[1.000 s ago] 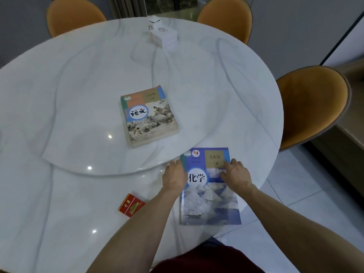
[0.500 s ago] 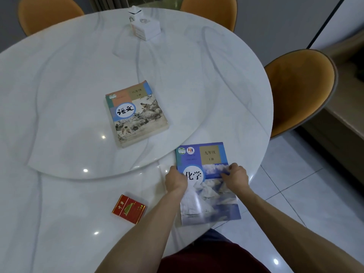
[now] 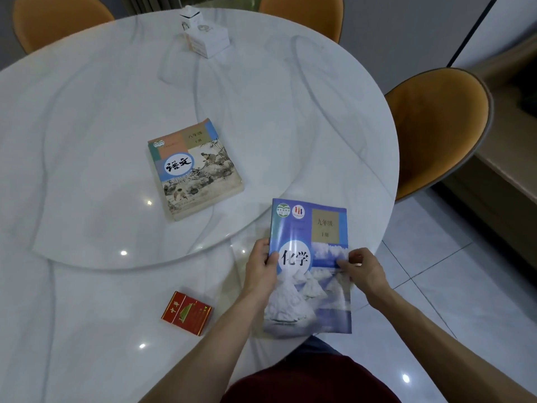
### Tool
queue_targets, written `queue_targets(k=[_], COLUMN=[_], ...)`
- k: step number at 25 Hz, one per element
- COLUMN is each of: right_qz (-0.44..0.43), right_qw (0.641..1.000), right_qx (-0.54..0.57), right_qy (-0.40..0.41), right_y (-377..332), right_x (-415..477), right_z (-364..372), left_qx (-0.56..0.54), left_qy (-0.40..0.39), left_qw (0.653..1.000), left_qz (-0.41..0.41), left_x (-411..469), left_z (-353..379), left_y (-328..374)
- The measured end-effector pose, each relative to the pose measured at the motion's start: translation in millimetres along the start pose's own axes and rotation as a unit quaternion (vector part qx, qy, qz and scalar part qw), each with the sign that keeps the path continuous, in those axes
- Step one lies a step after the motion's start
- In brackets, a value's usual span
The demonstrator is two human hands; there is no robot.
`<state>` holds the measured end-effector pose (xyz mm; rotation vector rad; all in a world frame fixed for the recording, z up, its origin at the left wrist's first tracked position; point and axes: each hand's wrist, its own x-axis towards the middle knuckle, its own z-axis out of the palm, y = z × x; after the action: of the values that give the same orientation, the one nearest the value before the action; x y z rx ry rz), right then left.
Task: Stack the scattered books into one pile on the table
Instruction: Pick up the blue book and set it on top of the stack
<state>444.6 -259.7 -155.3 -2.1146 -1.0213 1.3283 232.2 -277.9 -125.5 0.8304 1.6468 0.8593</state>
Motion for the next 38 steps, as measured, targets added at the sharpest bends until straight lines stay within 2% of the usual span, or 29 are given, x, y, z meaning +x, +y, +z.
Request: queue_targets(k=[5,10,14,22,30,38], right_qz=[-0.005,-0.077,-0.13,-0.22,-0.21,-0.21], right_qw=[0.99,0.99,0.98,0.954,0.957,0.965], right_qx=[0.125,0.091,0.087,0.086,0.062,-0.024], right_qy=[-0.066,-0.073,-0.12,-0.184,-0.19,-0.153], right_y=[-19.6,-70.8,-120.7,-235.0,-309.2,-346.0], right_x=[-3.8,-10.0,-16.4,-16.5,24.7,87.1], right_z=[-6.9,-2.2,12.1,46.3,103.0,180.0], left_qx=[-0.053,-0.072,-0.113,-0.149,-0.131,-0.09], left_qy=[-0.027,0.029,0.098,0.185,0.23,0.275], left_qw=[0.998,0.996,0.988,0.969,0.963,0.957], left_qz=[0.033,0.05,0.038,0.066,0.052,-0.012], left_x=[-5.6,2.6,11.8,41.7,107.5,183.5], left_z=[-20.3,-56.6,-90.6,-160.4,-201.8,-227.9], left_y=[29.0,54.0,70.0,115.4,142.5,130.1])
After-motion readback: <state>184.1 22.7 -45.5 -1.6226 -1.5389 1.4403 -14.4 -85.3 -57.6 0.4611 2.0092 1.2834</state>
